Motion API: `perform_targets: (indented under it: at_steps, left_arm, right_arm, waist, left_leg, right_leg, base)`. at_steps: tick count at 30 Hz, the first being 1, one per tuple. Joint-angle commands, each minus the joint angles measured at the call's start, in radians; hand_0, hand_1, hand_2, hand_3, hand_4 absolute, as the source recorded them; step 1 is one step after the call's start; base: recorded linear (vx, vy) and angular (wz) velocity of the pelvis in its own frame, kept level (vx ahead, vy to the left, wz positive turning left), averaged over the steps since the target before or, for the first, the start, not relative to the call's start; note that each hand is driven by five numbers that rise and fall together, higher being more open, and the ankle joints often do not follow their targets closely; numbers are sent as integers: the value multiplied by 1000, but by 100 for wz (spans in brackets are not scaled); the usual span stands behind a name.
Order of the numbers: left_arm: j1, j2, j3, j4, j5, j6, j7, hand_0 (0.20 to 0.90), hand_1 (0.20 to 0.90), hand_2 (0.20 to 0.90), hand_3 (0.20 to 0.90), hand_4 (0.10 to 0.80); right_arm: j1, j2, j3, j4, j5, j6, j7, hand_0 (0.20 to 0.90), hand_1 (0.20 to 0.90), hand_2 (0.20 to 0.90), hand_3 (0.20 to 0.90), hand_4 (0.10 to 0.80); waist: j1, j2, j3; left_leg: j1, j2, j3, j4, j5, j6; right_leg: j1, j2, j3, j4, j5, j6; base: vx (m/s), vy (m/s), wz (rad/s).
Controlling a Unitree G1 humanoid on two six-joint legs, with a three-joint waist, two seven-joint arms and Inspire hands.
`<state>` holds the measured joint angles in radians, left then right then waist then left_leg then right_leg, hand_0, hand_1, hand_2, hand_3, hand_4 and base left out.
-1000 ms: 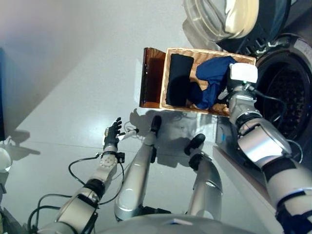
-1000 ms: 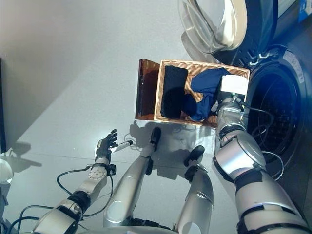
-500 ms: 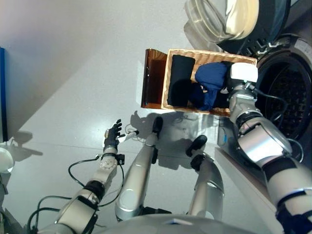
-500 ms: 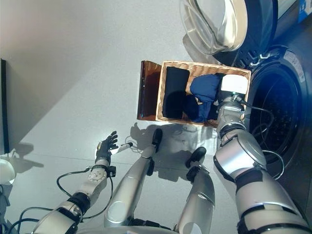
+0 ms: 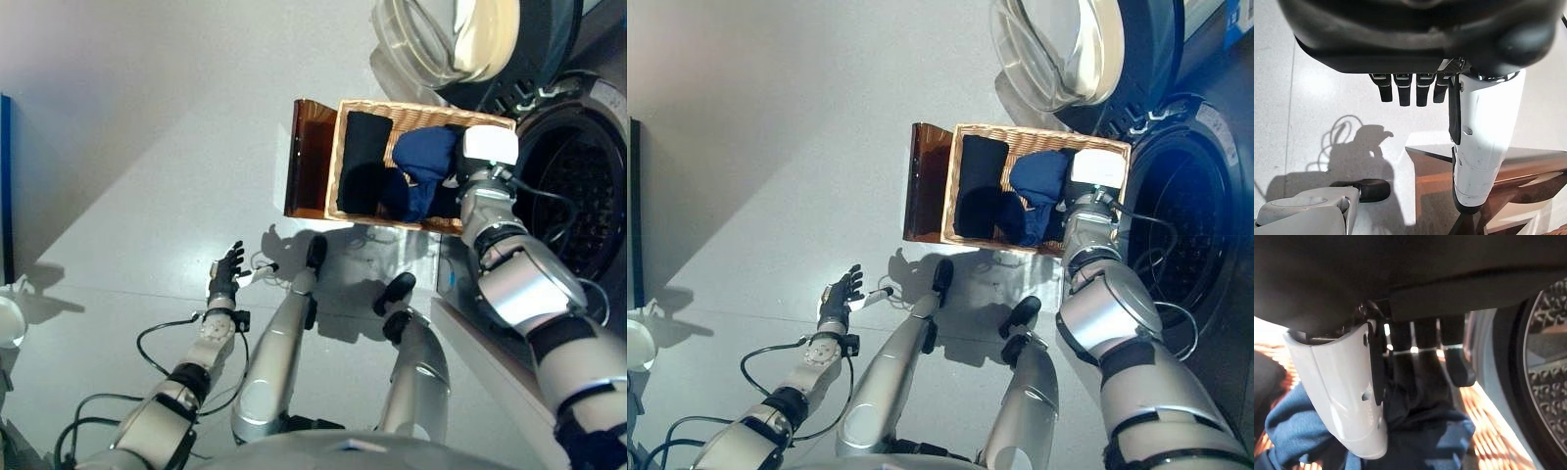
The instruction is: Pick up the clothes and place them into the washing machine
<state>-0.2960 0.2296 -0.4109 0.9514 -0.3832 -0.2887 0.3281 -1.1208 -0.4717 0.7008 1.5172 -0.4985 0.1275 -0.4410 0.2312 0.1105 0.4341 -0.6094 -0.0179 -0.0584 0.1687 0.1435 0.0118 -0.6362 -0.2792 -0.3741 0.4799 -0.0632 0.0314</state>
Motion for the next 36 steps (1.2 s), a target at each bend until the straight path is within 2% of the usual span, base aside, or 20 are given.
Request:
perform_targets:
  at_steps: [1,10,11,12,15,17,25,32,36]
  left_arm:
    - [22,23,1,15,3,-41,35,900,900,900,900,800]
    - [48,17,18,64,-14,-48,45,900,900,900,900,800]
    - [55,16,22,68,-14,-51,46,900,900,900,900,800]
    - [60,15,25,73,-15,-53,46,900,900,900,900,800]
    - [81,8,39,90,-17,-55,46,900,900,900,900,800]
    - [106,-1,51,113,-20,-55,46,900,900,900,900,800]
    - [150,-22,63,139,-18,-57,41,900,900,900,900,800]
    - [174,-23,64,138,-3,-61,42,900,900,900,900,800]
    - [175,-21,69,149,0,-62,45,900,900,900,900,800]
  right_arm:
    - [-95,-66,8,-39,57,-17,-105,200,200,200,200,300]
    - [33,-8,-74,-212,160,-82,-165,200,200,200,200,300]
    - [63,-6,-87,-242,163,-89,-168,200,200,200,200,300]
    - [86,-6,-91,-272,160,-91,-168,200,200,200,200,300]
    - [184,-8,-124,-426,152,-96,-170,200,200,200,200,300]
    - [305,-11,-166,-608,128,-106,-166,200,200,200,200,300]
    - [535,-8,-256,-875,88,-120,-140,200,200,200,200,300]
    - [629,20,-296,-941,100,-140,-145,200,200,200,200,300]
    - [668,49,-337,-959,182,-178,-150,200,200,200,200,300]
  waist:
    - [-14,-7,-20]
    - [-64,-40,-47]
    - [-72,-43,-50]
    - [-79,-42,-53]
    - [-103,-57,-65]
    - [-129,-73,-74]
    - [-162,-98,-103]
    - [-173,-106,-131]
    - [-180,-110,-134]
  left_leg:
    - [10,-2,30,27,-74,-76]
    - [103,12,46,-36,-62,-75]
    - [113,14,49,-48,-56,-77]
    - [109,16,55,-56,-29,-70]
    - [140,24,65,-83,-23,-70]
    - [164,30,78,-94,-24,-70]
    - [210,40,107,-119,-26,-69]
    - [242,43,122,-131,-29,-68]
    - [246,42,129,-118,-36,-64]
  right_leg:
    - [130,13,13,-127,31,65]
    - [220,33,17,-206,58,75]
    - [231,37,16,-220,63,78]
    - [231,40,6,-239,91,68]
    - [259,49,7,-273,105,75]
    - [277,58,17,-299,117,79]
    - [318,75,39,-359,138,89]
    - [345,77,52,-391,156,96]
    - [345,77,62,-388,158,94]
  base:
    - [21,6,-4]
    - [17,8,-4]
    - [-67,39,-8]
    - [-63,38,-5]
    - [-2,18,-6]
    - [24,0,-17]
    - [13,-8,-18]
    - [14,-9,-9]
    - [-4,0,-1]
